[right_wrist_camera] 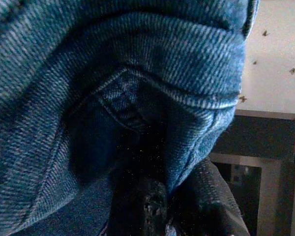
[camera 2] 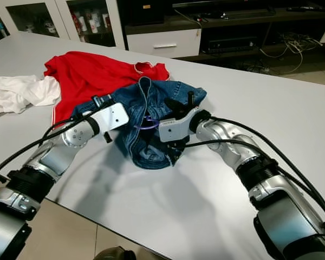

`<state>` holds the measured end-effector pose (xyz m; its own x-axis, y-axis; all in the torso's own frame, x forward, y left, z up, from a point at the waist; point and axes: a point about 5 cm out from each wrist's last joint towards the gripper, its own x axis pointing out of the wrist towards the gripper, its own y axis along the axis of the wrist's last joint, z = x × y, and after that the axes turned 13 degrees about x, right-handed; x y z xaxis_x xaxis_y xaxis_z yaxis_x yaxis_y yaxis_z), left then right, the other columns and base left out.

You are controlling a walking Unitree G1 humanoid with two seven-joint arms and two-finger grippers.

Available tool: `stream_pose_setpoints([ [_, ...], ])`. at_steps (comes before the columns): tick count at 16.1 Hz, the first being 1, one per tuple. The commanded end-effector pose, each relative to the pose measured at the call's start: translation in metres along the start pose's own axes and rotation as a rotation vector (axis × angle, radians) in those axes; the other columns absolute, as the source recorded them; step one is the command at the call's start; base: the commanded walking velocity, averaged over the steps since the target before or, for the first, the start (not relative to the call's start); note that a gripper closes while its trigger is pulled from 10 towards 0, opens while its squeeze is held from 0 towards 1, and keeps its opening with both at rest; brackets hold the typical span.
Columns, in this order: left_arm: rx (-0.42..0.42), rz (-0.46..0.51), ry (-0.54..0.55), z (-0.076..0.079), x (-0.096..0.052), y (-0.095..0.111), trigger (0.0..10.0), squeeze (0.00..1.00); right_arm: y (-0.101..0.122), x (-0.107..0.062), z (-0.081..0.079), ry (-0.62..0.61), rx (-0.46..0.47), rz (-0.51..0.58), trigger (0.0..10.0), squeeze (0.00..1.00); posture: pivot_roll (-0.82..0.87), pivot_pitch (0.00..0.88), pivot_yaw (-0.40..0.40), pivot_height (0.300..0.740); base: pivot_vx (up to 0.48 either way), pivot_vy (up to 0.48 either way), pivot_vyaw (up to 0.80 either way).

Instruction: Hang hanger

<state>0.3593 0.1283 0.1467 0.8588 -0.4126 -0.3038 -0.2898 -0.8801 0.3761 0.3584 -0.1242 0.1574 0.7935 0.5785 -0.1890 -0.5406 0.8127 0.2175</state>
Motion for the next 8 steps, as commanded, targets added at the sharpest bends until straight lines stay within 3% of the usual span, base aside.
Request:
stream_pose_setpoints([
  [1, -0.025, 0.065, 0.019, -0.009, -0.001, 0.012, 10.0, 0.0, 0.007, 0.002, 0.0, 0.002, -0.004, 0.035, 0.0, 0.03, -0.05, 0.0, 0.081, 0.74, 0.0, 0.0, 0.0],
  [3, -0.072, 0.095, 0.035, -0.014, -0.004, 0.013, 10.0, 0.0, 0.008, 0.001, -0.002, 0.005, 0.002, 0.042, 0.0, 0.03, -0.05, 0.0, 0.081, 0.74, 0.0, 0.0, 0.0],
  [4, -0.113, 0.114, 0.05, -0.018, -0.005, 0.013, 10.0, 1.0, 0.009, 0.001, -0.002, 0.006, 0.005, 0.046, 0.0, 0.03, -0.05, 0.0, 0.081, 0.74, 0.0, 0.0, 0.0],
  [5, -0.08, 0.169, 0.035, -0.018, -0.008, 0.02, 10.0, 1.0, 0.01, 0.001, -0.002, 0.005, 0.01, 0.048, 0.0, 0.03, -0.06, 0.0, 0.082, 0.74, 0.0, 0.0, 0.0],
  [8, -0.043, 0.196, 0.012, -0.014, -0.009, 0.027, 10.0, 1.0, 0.01, 0.0, -0.004, 0.007, 0.028, 0.048, 0.0, 0.03, -0.06, 0.0, 0.08, 0.74, 0.0, 0.0, 0.0],
])
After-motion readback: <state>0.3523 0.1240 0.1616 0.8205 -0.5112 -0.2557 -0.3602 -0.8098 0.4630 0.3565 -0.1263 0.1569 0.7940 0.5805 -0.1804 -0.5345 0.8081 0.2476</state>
